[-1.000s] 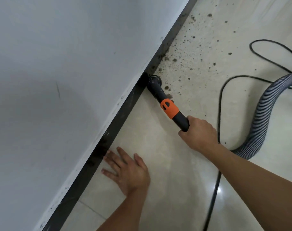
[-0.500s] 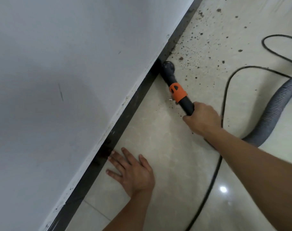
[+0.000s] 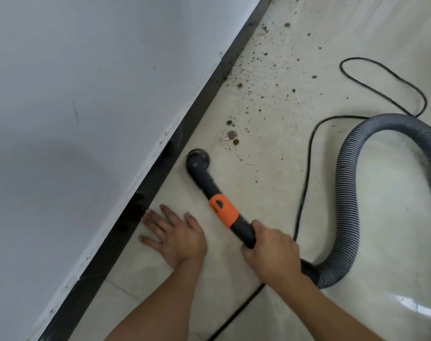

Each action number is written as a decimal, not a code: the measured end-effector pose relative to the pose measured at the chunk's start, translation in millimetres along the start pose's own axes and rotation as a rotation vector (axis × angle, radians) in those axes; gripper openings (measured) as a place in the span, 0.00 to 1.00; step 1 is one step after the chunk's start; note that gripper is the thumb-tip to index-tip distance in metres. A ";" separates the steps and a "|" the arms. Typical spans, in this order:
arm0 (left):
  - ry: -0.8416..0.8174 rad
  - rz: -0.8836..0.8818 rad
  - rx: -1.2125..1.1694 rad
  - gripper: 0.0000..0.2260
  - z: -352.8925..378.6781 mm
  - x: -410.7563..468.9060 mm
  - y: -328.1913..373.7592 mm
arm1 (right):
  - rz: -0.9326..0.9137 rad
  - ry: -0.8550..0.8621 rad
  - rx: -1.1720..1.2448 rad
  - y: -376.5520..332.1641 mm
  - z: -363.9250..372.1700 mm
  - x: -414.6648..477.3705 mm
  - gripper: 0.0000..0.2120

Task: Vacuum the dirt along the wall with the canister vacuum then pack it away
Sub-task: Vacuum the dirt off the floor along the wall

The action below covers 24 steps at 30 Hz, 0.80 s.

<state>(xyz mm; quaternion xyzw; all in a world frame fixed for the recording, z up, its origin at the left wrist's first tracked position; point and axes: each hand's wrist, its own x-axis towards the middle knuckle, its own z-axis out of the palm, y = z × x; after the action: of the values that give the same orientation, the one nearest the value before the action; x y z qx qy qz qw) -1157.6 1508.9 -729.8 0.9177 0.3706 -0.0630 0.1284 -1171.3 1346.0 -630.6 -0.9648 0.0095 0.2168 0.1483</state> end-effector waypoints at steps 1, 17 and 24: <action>0.004 0.005 0.001 0.32 0.9 0.3 -0.1 | 0.035 0.042 0.018 4.7 -4.0 6.6 0.10; 0.025 0.032 0.004 0.32 6.2 2.1 -4.5 | 0.110 0.185 0.081 25.8 -14.8 48.6 0.09; 0.038 0.034 -0.007 0.31 8.3 3.6 -3.6 | 0.117 0.186 0.106 19.8 -38.0 103.8 0.08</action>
<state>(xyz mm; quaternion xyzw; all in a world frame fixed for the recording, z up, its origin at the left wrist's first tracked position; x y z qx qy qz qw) -1157.7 1511.4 -739.2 0.9244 0.3577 -0.0423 0.1257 -1063.2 1320.8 -647.2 -0.9694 0.0910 0.1340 0.1846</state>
